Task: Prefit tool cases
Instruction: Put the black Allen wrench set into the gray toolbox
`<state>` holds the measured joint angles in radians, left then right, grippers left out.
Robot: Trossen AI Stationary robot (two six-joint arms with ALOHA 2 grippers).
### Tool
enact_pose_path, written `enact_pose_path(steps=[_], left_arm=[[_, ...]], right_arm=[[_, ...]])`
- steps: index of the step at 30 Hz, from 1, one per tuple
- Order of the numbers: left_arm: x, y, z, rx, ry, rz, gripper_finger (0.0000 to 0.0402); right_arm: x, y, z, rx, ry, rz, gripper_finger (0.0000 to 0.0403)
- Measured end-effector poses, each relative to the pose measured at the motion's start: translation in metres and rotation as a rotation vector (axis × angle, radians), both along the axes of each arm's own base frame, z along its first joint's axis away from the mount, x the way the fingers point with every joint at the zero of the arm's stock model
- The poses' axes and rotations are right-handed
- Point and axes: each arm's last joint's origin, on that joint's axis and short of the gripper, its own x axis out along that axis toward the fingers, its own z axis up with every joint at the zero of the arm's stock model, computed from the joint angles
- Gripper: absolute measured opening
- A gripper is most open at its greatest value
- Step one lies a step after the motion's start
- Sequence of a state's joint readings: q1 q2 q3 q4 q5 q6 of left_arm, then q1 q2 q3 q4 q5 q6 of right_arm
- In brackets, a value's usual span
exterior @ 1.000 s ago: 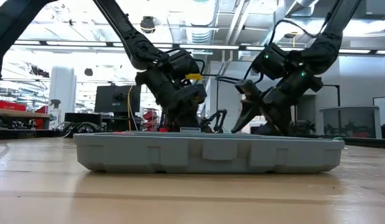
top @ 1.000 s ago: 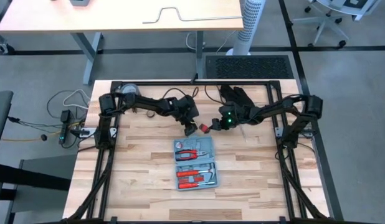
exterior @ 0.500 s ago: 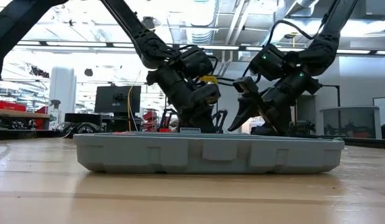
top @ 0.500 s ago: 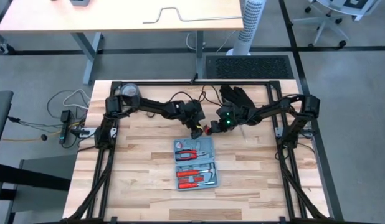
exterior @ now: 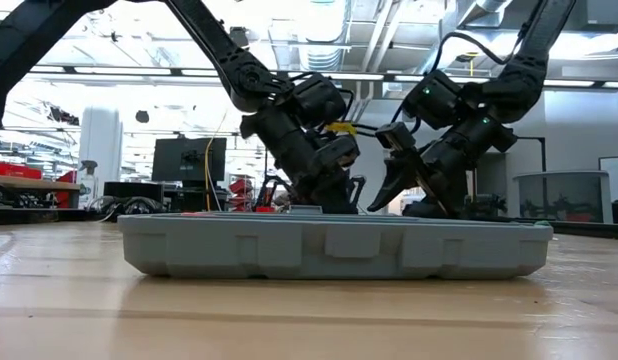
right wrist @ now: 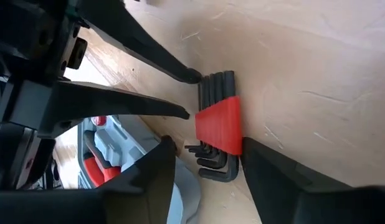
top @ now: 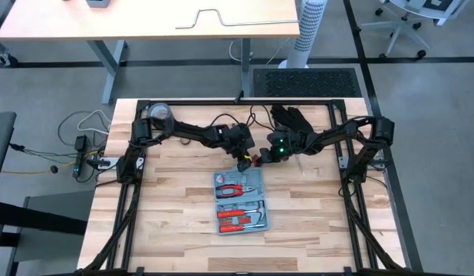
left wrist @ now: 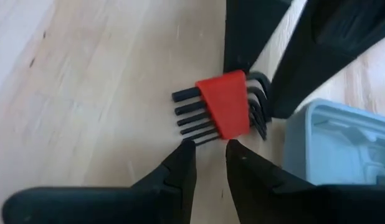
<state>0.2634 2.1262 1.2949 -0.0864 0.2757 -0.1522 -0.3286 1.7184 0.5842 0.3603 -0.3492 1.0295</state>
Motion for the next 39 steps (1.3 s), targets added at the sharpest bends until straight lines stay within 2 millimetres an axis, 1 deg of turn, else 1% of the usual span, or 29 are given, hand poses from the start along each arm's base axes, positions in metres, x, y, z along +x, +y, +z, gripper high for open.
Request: enact_pose_path(steps=[6, 8, 14, 17, 21, 23, 26, 30, 34, 37, 39], left_arm=[[0.004, 0.001, 0.002, 0.019, -0.042, 0.014, 0.0081], [0.005, 0.001, -0.003, 0.016, -0.045, 0.018, 0.0081], [0.006, 0.000, -0.003, 0.006, -0.052, 0.013, 0.0081], [0.006, 0.000, -0.002, 0.004, -0.059, 0.017, 0.0081], [0.006, 0.001, -0.003, -0.006, -0.058, 0.000, 0.0081], [0.006, 0.001, -0.002, -0.002, -0.059, -0.003, 0.0081], [0.002, 0.006, 0.005, 0.015, -0.062, -0.014, 0.0081], [-0.012, 0.019, 0.018, 0.021, -0.015, -0.029, 0.0081], [-0.029, 0.034, 0.042, 0.048, 0.016, -0.023, 0.0081], [-0.046, 0.042, 0.049, -0.003, 0.078, -0.057, 0.0081], [-0.056, 0.043, 0.051, -0.049, 0.085, -0.081, 0.0081]], right_arm=[[0.002, -0.001, 0.001, -0.013, -0.030, -0.004, 0.0164], [0.002, -0.001, 0.001, -0.015, -0.030, -0.005, 0.0158], [0.001, 0.000, 0.000, -0.013, -0.010, -0.007, 0.0135], [-0.001, 0.000, -0.002, -0.009, 0.019, -0.008, 0.0104], [-0.001, 0.000, -0.002, -0.012, 0.020, -0.008, 0.0028], [-0.001, -0.001, -0.002, -0.024, 0.026, -0.018, 0.0023], [-0.004, -0.007, 0.001, -0.043, 0.024, -0.041, 0.0023], [-0.014, -0.019, 0.012, -0.114, 0.024, -0.048, 0.0023], [-0.024, -0.029, 0.029, -0.164, 0.006, -0.036, 0.0023], [-0.022, -0.031, 0.046, -0.185, 0.012, 0.029, 0.0023], [-0.015, -0.031, 0.056, -0.205, 0.018, 0.097, 0.0023]])
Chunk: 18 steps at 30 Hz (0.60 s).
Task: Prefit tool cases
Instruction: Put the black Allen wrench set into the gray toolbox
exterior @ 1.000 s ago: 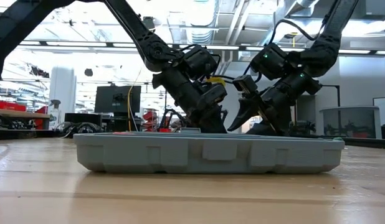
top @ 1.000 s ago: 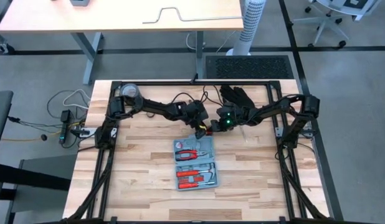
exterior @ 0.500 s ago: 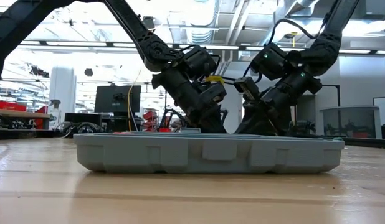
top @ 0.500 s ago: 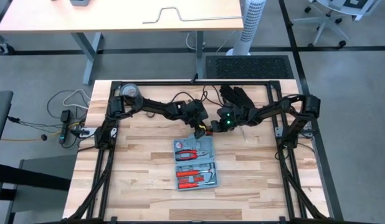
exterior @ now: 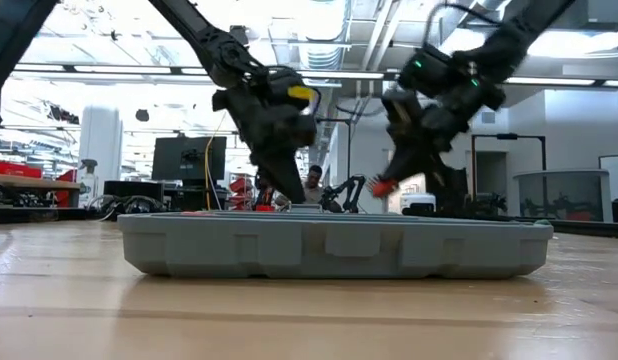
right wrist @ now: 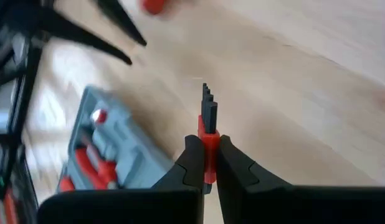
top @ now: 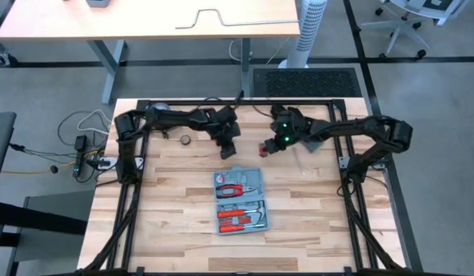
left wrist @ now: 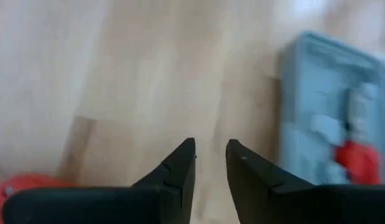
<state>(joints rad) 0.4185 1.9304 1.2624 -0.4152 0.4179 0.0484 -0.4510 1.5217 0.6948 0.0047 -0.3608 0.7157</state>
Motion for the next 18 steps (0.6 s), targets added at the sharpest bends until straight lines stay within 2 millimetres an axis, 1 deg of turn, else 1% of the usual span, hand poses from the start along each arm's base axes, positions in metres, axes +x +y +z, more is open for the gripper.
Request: enact_pose_path(steps=[4, 6, 9, 11, 14, 16, 18], left_arm=[[-0.019, -0.005, 0.011, -0.041, -0.035, -0.013, 0.0081], [-0.030, -0.010, 0.012, -0.051, -0.026, 0.000, 0.0081], [-0.050, -0.025, 0.013, -0.087, -0.008, 0.050, 0.0081], [-0.064, -0.039, 0.009, -0.109, 0.010, 0.099, 0.0081], [-0.084, -0.066, -0.003, -0.110, 0.035, 0.213, 0.0081], [-0.092, -0.083, -0.011, -0.120, 0.020, 0.292, 0.0081], [-0.096, -0.098, -0.021, -0.149, 0.002, 0.350, 0.0081]], right_arm=[[0.023, 0.002, 0.025, -0.067, 0.008, 0.142, 0.0022], [0.035, 0.007, 0.033, -0.096, 0.016, 0.223, 0.0022], [0.052, 0.018, 0.040, -0.137, 0.002, 0.355, 0.0022], [0.061, 0.025, 0.040, -0.162, 0.005, 0.427, 0.0022], [0.071, 0.036, 0.031, -0.165, 0.023, 0.522, 0.0022], [0.077, 0.044, 0.025, -0.167, 0.028, 0.580, 0.0022], [0.083, 0.052, 0.024, -0.180, 0.033, 0.635, 0.0022]])
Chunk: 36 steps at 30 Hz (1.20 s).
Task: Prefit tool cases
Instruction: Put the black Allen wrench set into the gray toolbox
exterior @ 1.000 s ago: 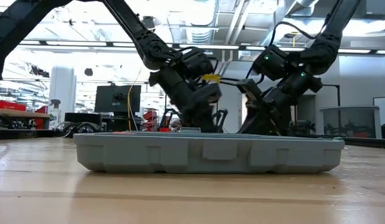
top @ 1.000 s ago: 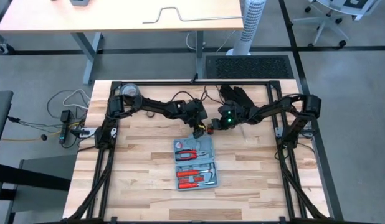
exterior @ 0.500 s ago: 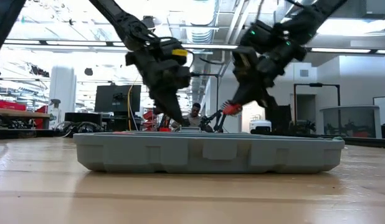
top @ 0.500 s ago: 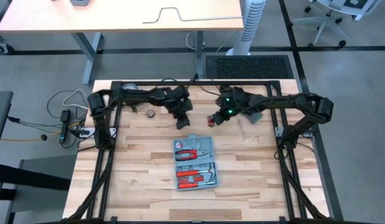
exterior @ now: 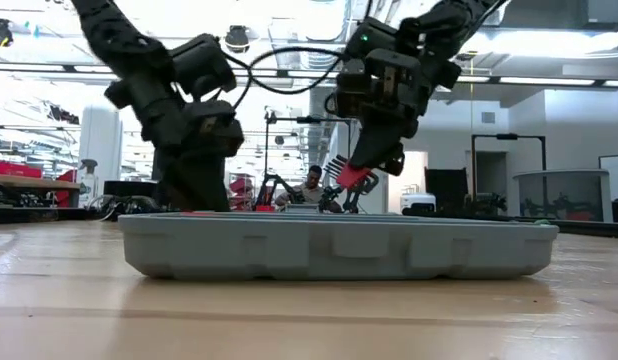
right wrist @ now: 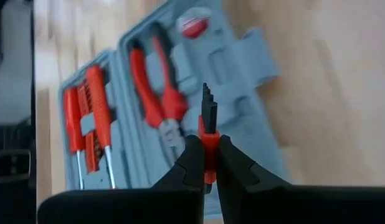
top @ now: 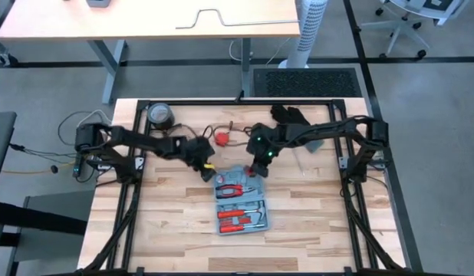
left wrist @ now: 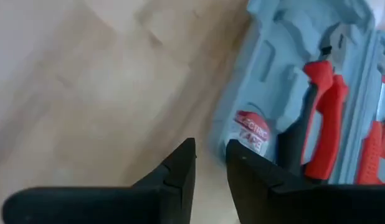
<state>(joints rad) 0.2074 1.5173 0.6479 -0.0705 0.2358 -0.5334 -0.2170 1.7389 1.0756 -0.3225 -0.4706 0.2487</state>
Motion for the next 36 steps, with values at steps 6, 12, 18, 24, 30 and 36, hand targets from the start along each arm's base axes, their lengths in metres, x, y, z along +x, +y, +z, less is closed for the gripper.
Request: enact_pose_path(steps=[6, 12, 18, 24, 30, 36], left_arm=[[0.004, -0.029, -0.018, -0.039, 0.022, 0.107, 0.0081], [0.002, -0.036, -0.003, 0.005, 0.008, 0.176, 0.0081], [-0.012, -0.050, 0.033, 0.038, -0.073, 0.254, 0.0081], [-0.025, -0.074, 0.022, 0.066, 0.028, 0.349, 0.0081], [-0.012, -0.087, -0.016, 0.001, 0.062, 0.342, 0.0081], [0.024, -0.064, -0.028, -0.029, -0.058, 0.275, 0.0081]], right_arm=[[0.013, 0.018, 0.003, -0.049, -0.003, 0.137, 0.0022], [0.012, 0.021, 0.004, -0.063, 0.004, 0.172, 0.0022], [0.013, 0.020, 0.005, -0.075, -0.014, 0.181, 0.0022], [0.017, 0.019, 0.007, -0.078, -0.068, 0.182, 0.0022], [0.017, 0.015, 0.008, -0.069, -0.079, 0.178, 0.0022], [0.015, 0.016, 0.007, -0.076, -0.062, 0.199, 0.0022]])
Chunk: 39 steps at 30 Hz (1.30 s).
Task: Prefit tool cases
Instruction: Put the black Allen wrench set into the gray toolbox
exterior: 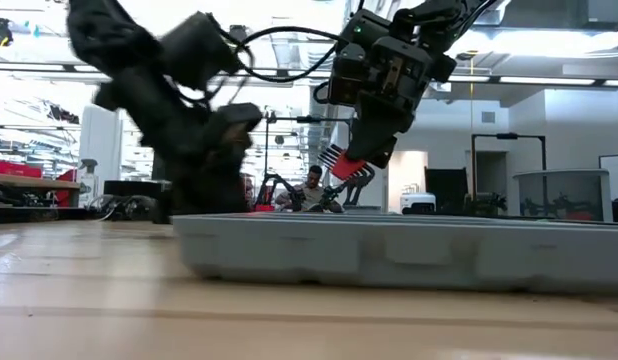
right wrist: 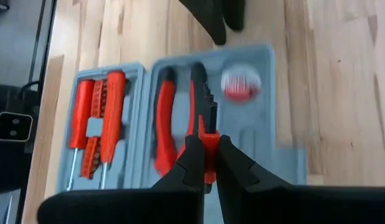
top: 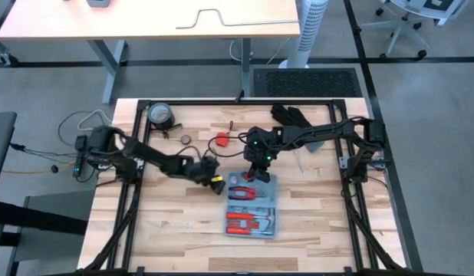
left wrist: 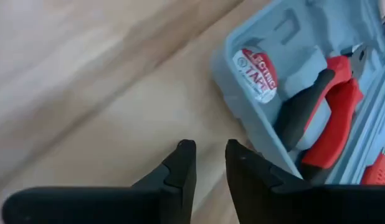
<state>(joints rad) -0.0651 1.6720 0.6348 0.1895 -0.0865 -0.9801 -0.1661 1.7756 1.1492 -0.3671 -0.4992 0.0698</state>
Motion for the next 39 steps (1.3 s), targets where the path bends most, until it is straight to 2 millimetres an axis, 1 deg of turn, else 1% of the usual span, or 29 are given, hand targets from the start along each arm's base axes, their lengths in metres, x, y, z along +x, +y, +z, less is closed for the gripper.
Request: enact_pose_path(steps=[3, 5, 8, 11, 15, 18, 23, 26, 31, 33, 37, 39], left_arm=[[0.016, 0.015, -0.002, -0.006, -0.010, -0.054, 0.0081], [0.023, 0.023, -0.002, -0.001, -0.013, -0.086, 0.0081], [0.026, 0.029, 0.001, 0.020, -0.019, -0.113, 0.0081], [0.027, 0.033, 0.003, 0.034, -0.022, -0.126, 0.0081], [0.027, 0.033, 0.004, 0.036, -0.021, -0.129, 0.0081], [0.028, 0.033, 0.004, 0.041, -0.020, -0.135, 0.0081], [0.028, 0.033, 0.004, 0.040, -0.019, -0.135, 0.0081], [0.028, 0.033, 0.004, 0.039, -0.019, -0.135, 0.0081], [0.027, 0.033, 0.003, 0.039, -0.016, -0.140, 0.0081], [0.027, 0.033, 0.003, 0.042, -0.015, -0.143, 0.0081], [0.027, 0.033, 0.003, 0.049, -0.014, -0.157, 0.0081], [0.027, 0.033, 0.003, 0.050, -0.013, -0.158, 0.0081]], right_arm=[[-0.004, -0.002, -0.003, 0.006, 0.049, -0.003, 0.0022], [-0.009, -0.001, -0.005, -0.010, 0.101, 0.012, 0.0022], [-0.018, -0.001, -0.010, -0.060, 0.184, 0.044, 0.0022], [-0.021, -0.002, -0.012, -0.070, 0.210, 0.073, 0.0022], [-0.019, 0.002, -0.015, -0.069, 0.208, 0.085, 0.0022], [-0.011, 0.009, -0.017, -0.067, 0.175, 0.094, 0.0022], [-0.001, 0.017, -0.031, -0.061, 0.219, 0.122, 0.0022], [0.002, 0.017, -0.038, -0.043, 0.238, 0.122, 0.0022], [0.001, 0.017, -0.037, -0.038, 0.244, 0.110, 0.0023], [0.000, 0.015, -0.035, -0.049, 0.243, 0.102, 0.0042], [-0.002, 0.013, -0.035, -0.048, 0.260, 0.086, 0.0103], [-0.002, 0.013, -0.035, -0.045, 0.262, 0.085, 0.0126]])
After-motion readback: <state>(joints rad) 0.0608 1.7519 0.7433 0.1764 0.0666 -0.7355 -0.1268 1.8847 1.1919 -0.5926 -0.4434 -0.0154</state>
